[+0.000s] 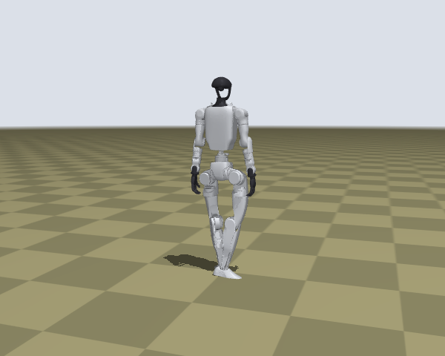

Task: Upper body actions

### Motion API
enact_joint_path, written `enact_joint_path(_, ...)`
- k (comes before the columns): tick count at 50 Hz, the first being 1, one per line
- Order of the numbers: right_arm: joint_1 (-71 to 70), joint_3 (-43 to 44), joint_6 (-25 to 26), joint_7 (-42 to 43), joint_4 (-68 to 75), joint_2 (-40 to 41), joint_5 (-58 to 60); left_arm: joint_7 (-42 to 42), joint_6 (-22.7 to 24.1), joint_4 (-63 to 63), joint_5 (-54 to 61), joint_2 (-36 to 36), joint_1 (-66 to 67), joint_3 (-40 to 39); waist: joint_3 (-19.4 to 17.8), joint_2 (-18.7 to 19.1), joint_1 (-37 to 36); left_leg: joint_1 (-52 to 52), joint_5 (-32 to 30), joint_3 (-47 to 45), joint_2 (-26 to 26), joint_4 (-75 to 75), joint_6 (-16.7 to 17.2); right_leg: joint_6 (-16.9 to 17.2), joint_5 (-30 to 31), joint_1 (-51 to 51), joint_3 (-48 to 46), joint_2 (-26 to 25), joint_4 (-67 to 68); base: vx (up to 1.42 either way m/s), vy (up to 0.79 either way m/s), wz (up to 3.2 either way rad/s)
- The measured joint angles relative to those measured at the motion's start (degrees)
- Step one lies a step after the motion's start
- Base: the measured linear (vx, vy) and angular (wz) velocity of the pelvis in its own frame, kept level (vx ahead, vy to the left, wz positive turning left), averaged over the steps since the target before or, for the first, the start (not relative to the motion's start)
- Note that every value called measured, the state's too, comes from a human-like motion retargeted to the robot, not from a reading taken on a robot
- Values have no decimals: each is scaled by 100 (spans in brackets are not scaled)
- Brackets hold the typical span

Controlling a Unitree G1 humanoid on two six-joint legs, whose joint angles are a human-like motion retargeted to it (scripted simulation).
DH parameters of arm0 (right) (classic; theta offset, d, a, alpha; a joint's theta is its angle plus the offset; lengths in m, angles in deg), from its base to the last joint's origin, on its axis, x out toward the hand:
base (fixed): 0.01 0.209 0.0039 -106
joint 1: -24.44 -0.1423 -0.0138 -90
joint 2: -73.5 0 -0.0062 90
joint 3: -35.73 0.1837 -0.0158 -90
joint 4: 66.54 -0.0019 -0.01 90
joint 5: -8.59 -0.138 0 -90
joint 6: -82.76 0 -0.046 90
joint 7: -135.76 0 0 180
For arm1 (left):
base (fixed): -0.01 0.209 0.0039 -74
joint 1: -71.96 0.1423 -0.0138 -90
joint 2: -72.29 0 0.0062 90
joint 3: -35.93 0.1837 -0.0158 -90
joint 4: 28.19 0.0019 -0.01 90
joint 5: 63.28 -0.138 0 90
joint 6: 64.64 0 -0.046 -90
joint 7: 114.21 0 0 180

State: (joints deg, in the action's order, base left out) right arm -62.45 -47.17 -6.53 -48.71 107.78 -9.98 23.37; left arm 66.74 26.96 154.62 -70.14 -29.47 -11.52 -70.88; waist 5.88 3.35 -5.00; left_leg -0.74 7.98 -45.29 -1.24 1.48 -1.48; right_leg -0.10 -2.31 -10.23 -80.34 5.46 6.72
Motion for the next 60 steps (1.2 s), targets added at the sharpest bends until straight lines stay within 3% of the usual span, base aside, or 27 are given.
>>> enact_joint_path(2,41,-1,-30,-198,-89,16,-124,37,-95,-9,-251,50,-161,43,-80,279,126,-34,-37,365,-281,73,-46,-439,206,35,422,77,518,20,21,192)
enact_joint_path(3,45,-14,-18,-270,-96,16,-145,43,-133,-50,-381,63,-223,32,-107,316,88,-30,-51,414,-324,91,-64,-479,216,144,987,173,830,25,19,148)
enact_joint_path(5,10,-30,3,-274,-15,19,-146,89,-112,-196,-485,84,-290,120,-153,245,74,-38,-109,603,-239,85,-120,-240,160,647,2604,423,1583,26,15,155)
enact_joint_path(8,-49,-144,32,-225,38,60,34,305,-54,-432,-465,162,-395,266,-192,53,185,-194,-242,1144,-21,58,-244,150,-90,1309,4652,64,1952,13,-1,173)
enact_joint_path(10,-31,-242,3,-216,-24,95,214,440,-65,-535,-525,216,-491,290,-219,3,320,-292,-334,1568,46,54,-297,169,-232,1411,5099,-157,1731,19,-3,181)
enact_joint_path(14,-21,-427,-64,-217,-91,131,463,659,-154,-623,-679,309,-698,333,-300,-214,420,-391,-495,2284,259,44,-338,-124,-689,1501,5364,-368,1065,16,-8,171)
enact_joint_path(17,-9,-509,-58,-255,-113,126,585,649,-181,-634,-712,329,-766,459,-424,-466,289,-341,-555,2629,532,45,-374,-67,-786,1587,5815,-546,504,11,-10,122)
enact_joint_path(18,-17,-533,-49,-268,-134,127,607,631,-188,-628,-718,338,-781,499,-488,-550,219,-304,-562,2705,624,48,-387,-68,-742,1574,5844,-585,298,9,-10,97)
enact_joint_path(20,-36,-569,-15,-284,-208,163,623,621,-205,-591,-754,364,-813,547,-633,-602,123,-197,-563,2921,668,81,-371,-625,-366,1489,5292,-630,-131,10,-10,86)
enact_joint_path(22,-19,-632,-27,-315,-298,198,632,737,-198,-542,-871,413,-763,510,-630,-763,-23,-211,-549,2993,785,130,-330,-258,-524,1282,5368,-404,-22,12,-10,77)
enact_joint_path(23,0,-619,-42,-352,-354,229,648,812,-196,-512,-955,440,-723,507,-647,-770,25,-212,-561,3181,819,162,-329,-346,-535,1271,5015,-445,-15,10,-10,91)
enact_joint_path(25,39,-590,-69,-424,-518,278,701,778,-220,-393,-1032,440,-667,494,-653,-772,-281,-222,-534,3158,789,198,-287,-162,-596,1290,5524,-416,57,3,-8,40)
enact_joint_path(27,85,-610,-128,-473,-691,312,786,616,-240,-234,-913,469,-596,491,-677,-733,-239,-213,-520,3379,777,260,-251,-212,-582,1214,5088,-354,-1,0,-5,67)
enact_joint_path(33,64,-875,-167,-431,-798,371,1093,584,-323,45,-765,536,-252,163,-545,-718,-97,-274,-320,3483,761,549,-112,-134,-632,1198,5232,-348,-37,1,-2,16)
enact_joint_path(40,-126,-1042,-156,-622,-891,405,1204,501,-249,3,-500,436,17,-227,-609,-908,-660,-294,-266,2950,755,965,37,-46,-300,1650,6120,-269,166,-5,-2,-171)
enact_joint_path(45,-157,-1026,-277,-723,-1274,306,1251,393,-224,171,-135,308,-8,-134,-868,-929,-949,-288,-282,4742,1151,1047,30,25,141,1912,7067,-345,152,-14,0,-265)
enact_joint_path(47,-174,-1021,-292,-733,-1396,257,1234,362,-246,154,-165,294,-21,17,-937,-892,-752,-147,-176,5036,1158,851,111,56,325,1991,7312,-438,110,-22,-1,-211)
enact_joint_path(50,-310,-990,-271,-675,-1501,165,1127,275,-283,40,-502,358,-107,466,-1112,-824,-82,162,-30,4030,1071,383,-316,173,622,2076,7478,-486,16,-29,0,-150)
enact_joint_path(53,-430,-1018,-242,-512,-1486,105,950,312,-243,-147,-1037,543,-170,1025,-1196,-654,482,323,-79,3528,970,50,-317,303,903,2195,7681,-736,-194,-43,3,-220)
enact_joint_path(55,-520,-1098,-230,-388,-1408,113,794,387,-232,-297,-1356,752,-231,1260,-1290,-602,677,339,-26,2821,811,-18,-320,49,764,2324,7700,-867,-244,-53,3,-312)
enact_joint_path(60,-498,-919,-212,-477,-1001,-28,771,260,-455,-439,-1924,1194,-281,1258,-1381,-474,832,546,263,1392,644,-239,-298,-426,-252,2432,5578,-657,-278,-47,-2,-327)
